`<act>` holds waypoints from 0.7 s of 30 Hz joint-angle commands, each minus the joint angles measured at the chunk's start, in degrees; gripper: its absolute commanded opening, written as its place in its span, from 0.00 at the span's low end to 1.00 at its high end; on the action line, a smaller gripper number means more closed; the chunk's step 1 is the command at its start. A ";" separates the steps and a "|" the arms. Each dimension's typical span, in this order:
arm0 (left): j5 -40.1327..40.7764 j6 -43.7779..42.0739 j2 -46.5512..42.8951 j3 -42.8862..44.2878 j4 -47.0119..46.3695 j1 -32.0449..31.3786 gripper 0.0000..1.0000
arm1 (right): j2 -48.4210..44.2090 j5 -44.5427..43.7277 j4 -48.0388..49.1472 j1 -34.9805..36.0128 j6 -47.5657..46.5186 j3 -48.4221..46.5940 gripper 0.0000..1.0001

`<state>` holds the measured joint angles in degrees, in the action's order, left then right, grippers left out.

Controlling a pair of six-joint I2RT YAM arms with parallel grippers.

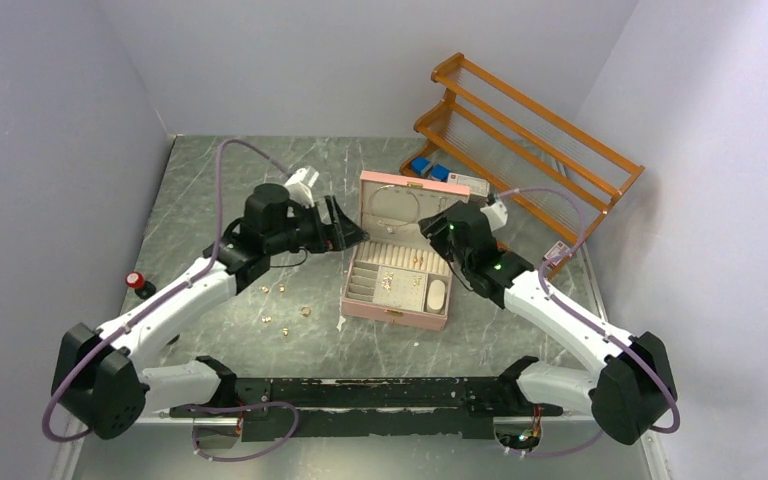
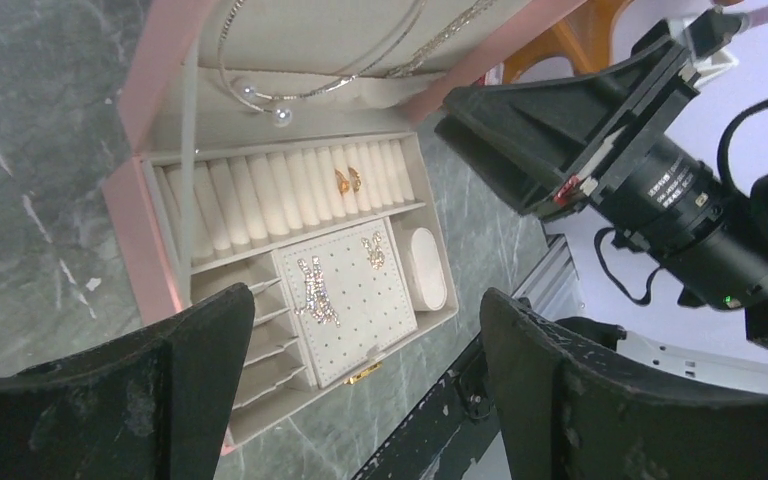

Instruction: Organize the mixed jewelry

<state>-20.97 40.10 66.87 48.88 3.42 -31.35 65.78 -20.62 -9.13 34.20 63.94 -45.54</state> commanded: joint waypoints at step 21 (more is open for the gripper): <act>26.20 15.57 17.35 3.46 -17.44 -11.05 0.66 | 8.48 0.07 11.08 -2.64 25.40 5.16 0.42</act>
<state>1.91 52.66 82.74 51.37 -7.94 -41.65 72.95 -19.99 -1.69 32.18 88.86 -40.16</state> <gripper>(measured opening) 0.684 0.427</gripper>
